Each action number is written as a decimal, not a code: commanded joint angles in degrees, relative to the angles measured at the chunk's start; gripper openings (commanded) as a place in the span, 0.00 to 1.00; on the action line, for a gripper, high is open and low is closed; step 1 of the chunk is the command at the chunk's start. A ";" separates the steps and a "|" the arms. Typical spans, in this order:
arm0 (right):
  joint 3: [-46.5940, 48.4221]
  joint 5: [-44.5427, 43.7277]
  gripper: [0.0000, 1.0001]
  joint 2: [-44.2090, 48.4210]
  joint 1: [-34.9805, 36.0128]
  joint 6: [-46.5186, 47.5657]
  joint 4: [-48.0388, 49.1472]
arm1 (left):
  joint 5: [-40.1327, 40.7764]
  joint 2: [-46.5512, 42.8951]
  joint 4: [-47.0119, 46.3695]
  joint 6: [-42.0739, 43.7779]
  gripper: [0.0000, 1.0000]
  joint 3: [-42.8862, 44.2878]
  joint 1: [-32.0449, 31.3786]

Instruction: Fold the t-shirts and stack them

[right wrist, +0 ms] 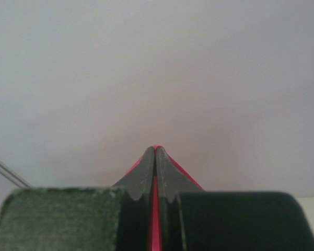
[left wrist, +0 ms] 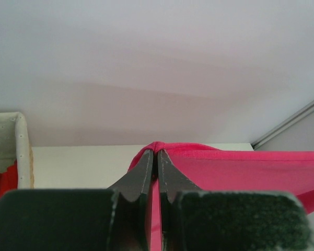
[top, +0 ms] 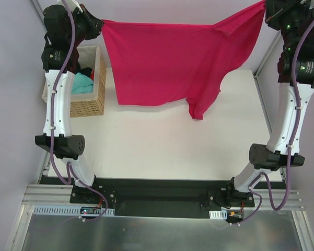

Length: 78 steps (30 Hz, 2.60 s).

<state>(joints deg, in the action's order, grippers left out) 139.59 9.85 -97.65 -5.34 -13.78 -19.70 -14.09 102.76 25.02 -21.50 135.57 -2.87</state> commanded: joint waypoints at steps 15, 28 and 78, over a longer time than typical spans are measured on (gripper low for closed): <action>-4.59 1.32 0.01 26.44 -0.46 10.09 -2.26 | -2.26 -24.69 -2.60 2.07 0.00 -10.23 0.68; -10.12 -0.71 0.00 35.51 -0.46 13.52 -8.33 | 5.12 -33.77 0.12 2.69 0.00 -15.68 0.76; -6.18 10.10 0.96 -44.74 1.83 2.10 14.96 | 10.92 38.13 -23.08 -1.53 0.92 -12.26 -1.52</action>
<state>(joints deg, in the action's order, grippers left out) 126.30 14.70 -143.09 -3.81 -7.73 -7.77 -3.81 141.43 -0.25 -23.22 117.03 -4.14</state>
